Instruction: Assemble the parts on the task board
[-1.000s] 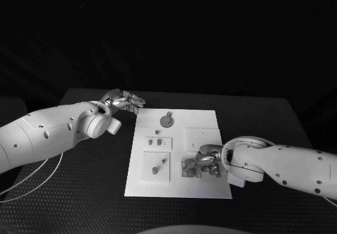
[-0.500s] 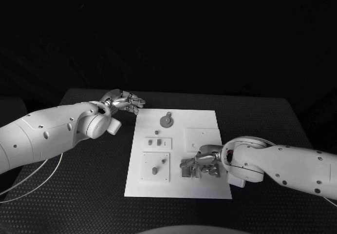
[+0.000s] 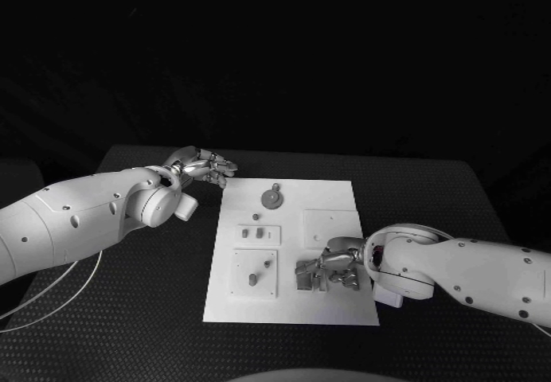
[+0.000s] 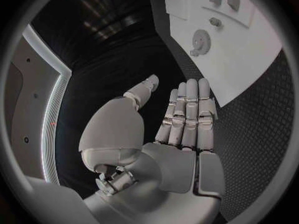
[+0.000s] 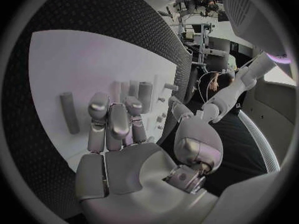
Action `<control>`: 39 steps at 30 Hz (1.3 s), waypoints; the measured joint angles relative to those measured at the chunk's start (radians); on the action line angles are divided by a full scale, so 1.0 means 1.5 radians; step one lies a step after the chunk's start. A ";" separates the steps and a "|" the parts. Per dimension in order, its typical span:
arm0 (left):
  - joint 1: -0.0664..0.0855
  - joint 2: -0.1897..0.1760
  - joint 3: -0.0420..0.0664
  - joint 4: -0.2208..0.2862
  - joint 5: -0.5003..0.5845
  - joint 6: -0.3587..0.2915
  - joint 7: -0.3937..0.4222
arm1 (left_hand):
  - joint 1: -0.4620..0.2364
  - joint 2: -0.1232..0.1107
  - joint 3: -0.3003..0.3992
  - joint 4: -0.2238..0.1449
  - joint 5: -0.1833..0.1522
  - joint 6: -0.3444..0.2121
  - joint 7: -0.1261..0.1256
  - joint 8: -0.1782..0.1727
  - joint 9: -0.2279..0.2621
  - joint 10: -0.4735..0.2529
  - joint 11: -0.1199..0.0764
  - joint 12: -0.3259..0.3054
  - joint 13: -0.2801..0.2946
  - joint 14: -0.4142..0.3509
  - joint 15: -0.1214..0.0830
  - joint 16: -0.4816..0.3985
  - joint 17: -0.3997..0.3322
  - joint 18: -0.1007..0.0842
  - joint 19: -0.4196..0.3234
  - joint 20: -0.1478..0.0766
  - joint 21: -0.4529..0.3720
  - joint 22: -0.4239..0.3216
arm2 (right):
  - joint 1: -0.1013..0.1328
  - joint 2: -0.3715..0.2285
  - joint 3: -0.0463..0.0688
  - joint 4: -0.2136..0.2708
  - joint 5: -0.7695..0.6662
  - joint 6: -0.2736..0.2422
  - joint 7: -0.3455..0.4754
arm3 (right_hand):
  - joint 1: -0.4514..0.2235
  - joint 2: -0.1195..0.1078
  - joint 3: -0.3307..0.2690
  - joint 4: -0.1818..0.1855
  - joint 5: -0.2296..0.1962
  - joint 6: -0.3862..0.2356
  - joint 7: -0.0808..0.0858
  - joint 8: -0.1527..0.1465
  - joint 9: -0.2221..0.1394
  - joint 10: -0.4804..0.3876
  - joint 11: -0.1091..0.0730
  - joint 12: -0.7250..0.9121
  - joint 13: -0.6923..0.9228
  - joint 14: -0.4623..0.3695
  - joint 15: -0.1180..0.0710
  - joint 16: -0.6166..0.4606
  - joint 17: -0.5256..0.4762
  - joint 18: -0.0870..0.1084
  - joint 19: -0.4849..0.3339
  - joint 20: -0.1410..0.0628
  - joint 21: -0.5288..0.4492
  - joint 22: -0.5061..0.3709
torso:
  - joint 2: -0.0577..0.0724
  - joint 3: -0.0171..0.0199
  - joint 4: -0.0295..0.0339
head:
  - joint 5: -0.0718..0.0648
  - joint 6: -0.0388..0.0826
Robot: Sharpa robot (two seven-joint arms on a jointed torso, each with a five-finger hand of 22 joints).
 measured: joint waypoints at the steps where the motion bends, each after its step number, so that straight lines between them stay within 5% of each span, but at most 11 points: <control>1: 0.000 0.000 0.000 0.000 0.000 0.000 0.000 | 0.000 0.000 0.000 0.000 0.000 0.000 0.000 0.000 0.000 0.000 0.000 0.000 0.000 0.000 0.000 0.000 0.000 0.000 0.000 0.000 0.000 0.000 | 0.001 -0.003 0.000 0.002 -0.001 -0.001 0.001 | 0.000 0.000 0.000 0.000 0.000 0.000 0.000 0.003 0.001 -0.001 -0.001 0.000 0.000 0.000 0.000 0.000 0.000 0.000 0.000 0.000 0.000 0.000 | 0.000 -0.0001 0.0000 | 0.000 0.000; 5: 0.000 0.000 0.000 0.000 0.000 0.000 0.000 | 0.000 0.000 0.000 0.000 0.000 0.000 0.000 0.000 0.000 0.000 0.000 0.000 0.000 0.000 0.000 0.000 0.000 0.000 0.000 0.000 0.000 0.000 | 0.011 -0.012 0.000 0.005 -0.007 -0.004 0.002 | 0.000 0.000 0.000 0.000 0.000 0.000 0.000 0.004 0.001 -0.001 -0.001 0.000 0.000 0.000 0.000 0.000 0.000 0.000 0.000 0.000 0.000 0.000 | 0.000 -0.0001 -0.0001 | -0.001 0.002; 7: 0.000 0.000 0.000 0.000 0.000 0.000 0.000 | 0.000 0.000 0.000 0.000 0.000 0.000 0.000 0.000 0.000 0.000 0.000 0.000 0.000 0.000 0.000 0.000 0.001 0.000 0.000 0.000 0.000 0.000 | 0.018 -0.018 0.000 0.010 -0.009 -0.006 0.003 | 0.064 0.027 0.037 -0.032 0.087 -0.008 0.008 0.004 0.001 -0.003 0.007 0.000 0.002 0.004 -0.008 0.000 0.003 0.001 0.004 -0.004 0.001 0.002 | 0.000 -0.0001 -0.0001 | -0.001 0.003; 9: 0.000 0.000 0.000 0.000 0.000 0.000 0.000 | 0.000 0.000 0.000 0.000 0.000 0.000 0.000 0.000 0.000 0.000 0.000 0.000 0.000 0.000 0.000 0.000 0.001 0.000 0.000 0.000 0.000 0.000 | 0.025 -0.025 0.000 0.015 -0.012 -0.008 0.007 | 0.060 0.038 0.021 -0.047 0.168 -0.009 0.018 0.004 0.003 -0.003 0.007 0.008 0.008 0.006 -0.009 0.005 0.006 0.000 0.009 -0.006 0.011 0.007 | 0.000 -0.0001 -0.0001 | -0.001 0.003; 20: 0.000 0.001 0.000 -0.002 0.000 0.001 0.000 | 0.000 0.000 0.000 0.000 0.000 0.000 0.000 0.000 0.000 0.000 0.000 0.000 0.000 0.000 0.000 0.000 0.000 -0.001 0.000 0.000 0.000 0.001 | 0.059 -0.069 0.002 0.027 -0.014 -0.023 0.035 | 0.087 0.085 -0.021 -0.106 0.173 -0.007 0.020 0.004 0.004 0.009 0.009 0.031 0.030 0.012 -0.014 0.013 0.022 0.000 0.012 -0.007 0.013 0.011 | 0.000 0.0007 -0.0007 | -0.004 0.009; 22: 0.000 0.001 0.000 -0.002 0.000 0.001 0.000 | 0.000 0.000 0.000 0.000 0.000 0.000 0.000 0.000 0.000 0.000 0.000 0.000 0.000 0.000 0.000 0.000 0.000 0.000 0.000 0.000 0.000 0.000 | 0.059 -0.077 0.002 0.022 -0.014 -0.021 0.036 | 0.112 0.110 -0.020 -0.126 0.173 -0.007 0.020 0.004 0.004 0.009 0.009 0.032 0.030 0.012 -0.014 0.013 0.022 0.000 0.012 -0.007 0.016 0.013 | 0.000 0.0009 -0.0006 | -0.006 0.010; 27: 0.000 0.001 0.000 -0.002 0.000 0.001 -0.001 | 0.000 0.000 0.000 0.000 0.000 0.000 0.000 0.000 0.000 0.000 0.000 0.000 0.000 0.000 0.000 0.000 0.001 0.005 0.000 0.000 0.000 0.000 | 0.059 -0.103 0.001 0.010 -0.016 -0.011 0.034 | 0.206 0.137 -0.028 -0.136 0.173 -0.007 0.020 0.005 0.007 0.011 0.008 0.032 0.030 0.012 -0.014 0.013 0.019 0.000 0.012 -0.007 0.018 0.017 | 0.000 0.0010 -0.0005 | -0.008 0.010; 30: 0.000 0.001 0.000 -0.002 0.000 0.001 -0.001 | 0.000 0.000 0.000 0.000 0.000 0.000 0.000 0.000 0.000 0.000 0.000 0.000 0.000 0.000 0.000 0.000 0.001 0.005 0.000 0.000 0.000 0.000 | 0.059 -0.116 0.001 0.003 -0.019 0.003 0.027 | 0.261 0.131 -0.005 -0.131 0.181 -0.002 0.019 0.007 0.007 0.011 0.008 0.032 0.027 0.012 -0.014 0.013 0.013 0.000 0.010 -0.005 0.018 0.017 | 0.000 0.0007 -0.0008 | -0.010 0.010; 39: 0.000 0.002 0.000 -0.004 0.000 0.003 -0.001 | 0.000 0.000 0.000 0.000 0.000 0.000 0.000 0.000 0.000 0.000 0.000 0.000 0.000 0.000 0.000 0.000 0.001 0.005 0.000 0.000 0.000 0.000 | 0.052 -0.146 -0.002 0.000 -0.038 0.066 -0.013 | 0.232 0.106 0.016 -0.110 0.181 -0.001 0.019 0.007 0.005 0.008 0.010 0.015 0.011 0.010 -0.012 0.010 -0.004 0.005 0.010 0.009 0.013 0.014 | -0.001 0.0008 -0.0021 | -0.017 0.010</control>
